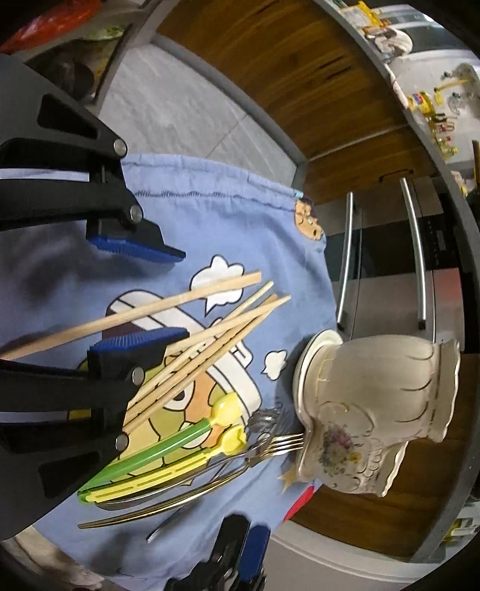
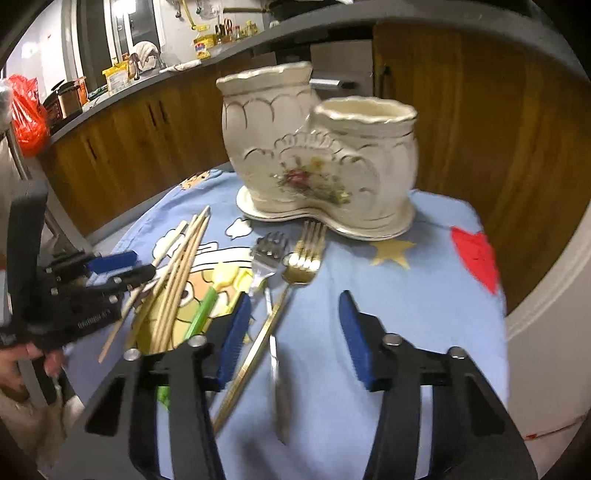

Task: Organize utensils
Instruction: 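Lower the left tool onto a wooden chopstick while the right tool reaches the gold fork, then close the left tool on the chopstick while the right tool grips the gold fork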

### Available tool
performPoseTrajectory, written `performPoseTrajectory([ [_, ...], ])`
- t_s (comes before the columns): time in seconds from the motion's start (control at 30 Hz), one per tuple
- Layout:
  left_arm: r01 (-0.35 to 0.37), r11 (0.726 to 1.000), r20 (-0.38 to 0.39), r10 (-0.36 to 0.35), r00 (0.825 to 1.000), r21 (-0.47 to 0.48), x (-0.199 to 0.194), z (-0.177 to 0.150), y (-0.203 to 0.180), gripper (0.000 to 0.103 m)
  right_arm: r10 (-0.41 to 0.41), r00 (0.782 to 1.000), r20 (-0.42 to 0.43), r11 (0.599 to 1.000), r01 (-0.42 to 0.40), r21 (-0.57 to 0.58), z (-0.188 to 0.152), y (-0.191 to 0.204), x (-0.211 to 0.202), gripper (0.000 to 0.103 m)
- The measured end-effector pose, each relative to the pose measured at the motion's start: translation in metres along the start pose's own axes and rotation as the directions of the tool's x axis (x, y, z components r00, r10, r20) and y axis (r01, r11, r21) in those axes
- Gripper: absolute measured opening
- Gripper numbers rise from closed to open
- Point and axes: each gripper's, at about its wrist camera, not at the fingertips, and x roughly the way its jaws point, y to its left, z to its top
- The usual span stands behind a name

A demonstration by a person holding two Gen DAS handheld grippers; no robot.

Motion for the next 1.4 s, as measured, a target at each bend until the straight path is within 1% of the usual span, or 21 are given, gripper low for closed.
performPoseTrajectory([
  [0.03,0.003,1.0,-0.004,-0.003,1.0,0.004,0.002,0.0,-0.001,0.028,0.011,1.0,-0.015,1.0,-0.011,0.008,0.002,0.001,0.006,0.038],
  [0.07,0.008,1.0,-0.012,-0.008,1.0,0.009,0.004,-0.001,-0.001,0.026,0.015,1.0,-0.023,1.0,-0.015,0.011,0.003,0.001,0.009,0.035],
  [0.1,0.011,1.0,-0.004,-0.011,1.0,0.013,0.004,-0.001,-0.001,0.024,0.021,0.999,-0.04,1.0,-0.02,0.019,0.004,0.002,0.015,0.029],
  [0.13,0.011,1.0,-0.001,-0.011,1.0,0.014,0.005,-0.002,-0.001,0.023,0.02,0.998,-0.052,0.999,-0.019,0.025,0.004,0.002,0.019,0.027],
  [0.23,0.021,1.0,0.002,-0.021,1.0,0.014,0.005,0.0,0.0,0.02,0.037,0.995,-0.09,0.998,-0.033,0.046,0.004,0.002,0.028,0.023],
  [0.33,0.025,1.0,0.003,-0.025,1.0,0.009,0.006,0.001,0.001,0.019,0.026,0.994,-0.111,0.998,-0.019,0.06,0.003,0.0,0.035,0.022],
  [0.37,0.027,1.0,0.004,-0.027,1.0,0.006,0.007,0.002,0.001,0.019,0.026,0.993,-0.114,0.998,-0.019,0.065,0.003,0.0,0.037,0.022],
  [0.4,0.026,1.0,0.005,-0.026,1.0,0.005,0.007,0.002,0.001,0.019,0.028,0.993,-0.113,0.997,-0.02,0.073,0.003,-0.001,0.039,0.019],
  [0.43,0.023,1.0,0.008,-0.023,1.0,0.007,0.009,0.003,0.0,0.019,0.026,0.994,-0.11,0.997,-0.018,0.075,0.003,-0.001,0.039,0.019],
  [0.47,0.021,1.0,0.01,-0.021,1.0,0.009,0.009,0.004,0.0,0.019,0.031,0.994,-0.108,0.996,-0.022,0.081,0.004,-0.002,0.04,0.016],
  [0.5,0.019,1.0,0.011,-0.019,1.0,0.011,0.009,0.004,0.001,0.018,0.04,0.993,-0.107,0.996,-0.031,0.085,0.004,-0.002,0.04,0.011],
  [0.53,0.01,1.0,0.014,-0.01,1.0,0.015,0.009,0.004,-0.001,0.013,0.036,0.994,-0.104,0.996,-0.027,0.085,0.004,-0.001,0.039,0.01],
  [0.57,0.001,1.0,0.016,-0.002,1.0,0.018,0.009,0.004,-0.001,0.01,0.033,0.994,-0.105,0.996,-0.024,0.082,0.003,-0.001,0.036,0.01],
  [0.67,-0.006,1.0,0.025,0.005,1.0,0.021,0.009,0.002,0.0,0.007,0.034,0.995,-0.095,0.997,-0.027,0.077,0.001,0.0,0.033,0.008],
  [0.77,0.0,1.0,0.031,-0.001,1.0,0.009,0.008,0.001,0.001,0.007,0.04,0.997,-0.072,0.994,-0.032,0.105,-0.003,-0.006,0.025,0.008],
  [0.97,0.047,0.998,0.044,-0.046,0.998,-0.035,0.002,-0.001,0.007,0.006,0.041,0.999,-0.015,0.993,-0.039,0.11,-0.012,-0.016,-0.004,0.007],
  [1.07,0.05,0.998,0.069,-0.048,0.996,-0.037,-0.006,-0.003,0.007,0.006,0.039,0.999,0.011,0.992,-0.04,0.116,-0.015,-0.018,-0.013,0.007],
  [1.17,0.075,0.996,0.108,-0.07,0.992,-0.044,-0.019,-0.002,0.006,0.006,0.05,0.997,0.065,0.99,-0.058,0.126,-0.017,-0.023,-0.03,0.006],
  [1.3,0.122,0.991,0.168,-0.112,0.979,-0.051,-0.039,0.004,0.005,0.006,0.047,0.989,0.14,0.994,-0.06,0.091,-0.017,-0.019,-0.049,0.006],
  [1.33,0.14,0.989,0.187,-0.129,0.974,-0.05,-0.045,0.006,0.005,0.006,0.049,0.986,0.162,0.995,-0.063,0.08,-0.017,-0.017,-0.054,0.006],
  [1.4,0.152,0.988,0.226,-0.138,0.964,-0.042,-0.059,0.009,0.004,0.006,0.051,0.976,0.211,0.996,-0.064,0.055,-0.017,-0.015,-0.068,0.005],
])
